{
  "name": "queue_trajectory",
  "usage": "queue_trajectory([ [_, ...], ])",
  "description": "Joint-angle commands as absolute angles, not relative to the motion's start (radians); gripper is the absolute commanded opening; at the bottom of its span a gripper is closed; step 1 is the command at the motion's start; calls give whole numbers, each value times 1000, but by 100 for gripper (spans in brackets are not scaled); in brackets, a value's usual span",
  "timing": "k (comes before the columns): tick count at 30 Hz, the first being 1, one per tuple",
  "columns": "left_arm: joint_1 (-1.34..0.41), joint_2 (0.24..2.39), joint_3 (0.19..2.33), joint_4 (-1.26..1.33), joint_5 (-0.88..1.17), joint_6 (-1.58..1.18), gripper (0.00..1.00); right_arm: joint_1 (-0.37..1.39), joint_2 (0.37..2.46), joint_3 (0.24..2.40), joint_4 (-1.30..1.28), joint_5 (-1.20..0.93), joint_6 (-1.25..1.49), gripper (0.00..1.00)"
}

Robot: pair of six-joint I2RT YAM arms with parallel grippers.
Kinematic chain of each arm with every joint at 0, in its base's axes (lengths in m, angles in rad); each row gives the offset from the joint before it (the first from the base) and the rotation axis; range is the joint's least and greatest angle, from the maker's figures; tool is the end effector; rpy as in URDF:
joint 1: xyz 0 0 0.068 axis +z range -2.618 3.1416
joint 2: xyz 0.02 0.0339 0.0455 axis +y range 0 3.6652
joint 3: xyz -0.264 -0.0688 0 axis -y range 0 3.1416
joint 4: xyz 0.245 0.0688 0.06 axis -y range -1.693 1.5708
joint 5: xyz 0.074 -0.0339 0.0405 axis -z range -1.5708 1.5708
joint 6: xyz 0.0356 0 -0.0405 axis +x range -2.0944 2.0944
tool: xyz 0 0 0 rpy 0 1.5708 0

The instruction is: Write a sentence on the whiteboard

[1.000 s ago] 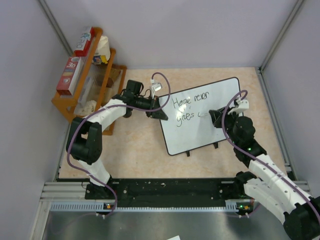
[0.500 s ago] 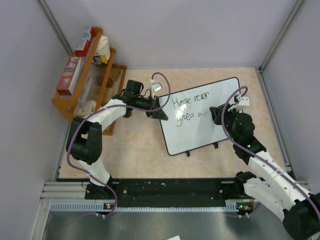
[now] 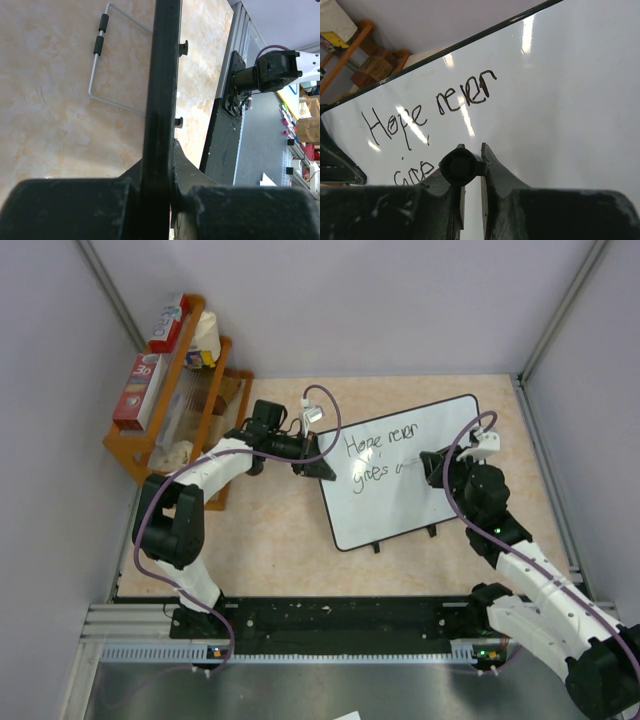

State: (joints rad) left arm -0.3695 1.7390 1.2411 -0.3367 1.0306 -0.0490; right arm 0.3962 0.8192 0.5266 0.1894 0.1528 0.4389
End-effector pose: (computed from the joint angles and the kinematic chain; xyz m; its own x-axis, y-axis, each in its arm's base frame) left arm 0.3341 -0.1621 0.2411 -0.7256 0.2540 -0.6395 0.6880 0.2844 -0.6676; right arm 0.1868 0.0723 0.2819 -0.1888 0.3763 -0.9071 -0.1785 0.8951 0.4085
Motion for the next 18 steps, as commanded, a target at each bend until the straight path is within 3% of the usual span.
queue_trajectory([
  [1,-410,1784,1193,-431,675,166,0,383,822,534,180,140,434,0],
  [18,-411,1786,1192,-431,673,163,0,383,779,471,152,126,442,0],
])
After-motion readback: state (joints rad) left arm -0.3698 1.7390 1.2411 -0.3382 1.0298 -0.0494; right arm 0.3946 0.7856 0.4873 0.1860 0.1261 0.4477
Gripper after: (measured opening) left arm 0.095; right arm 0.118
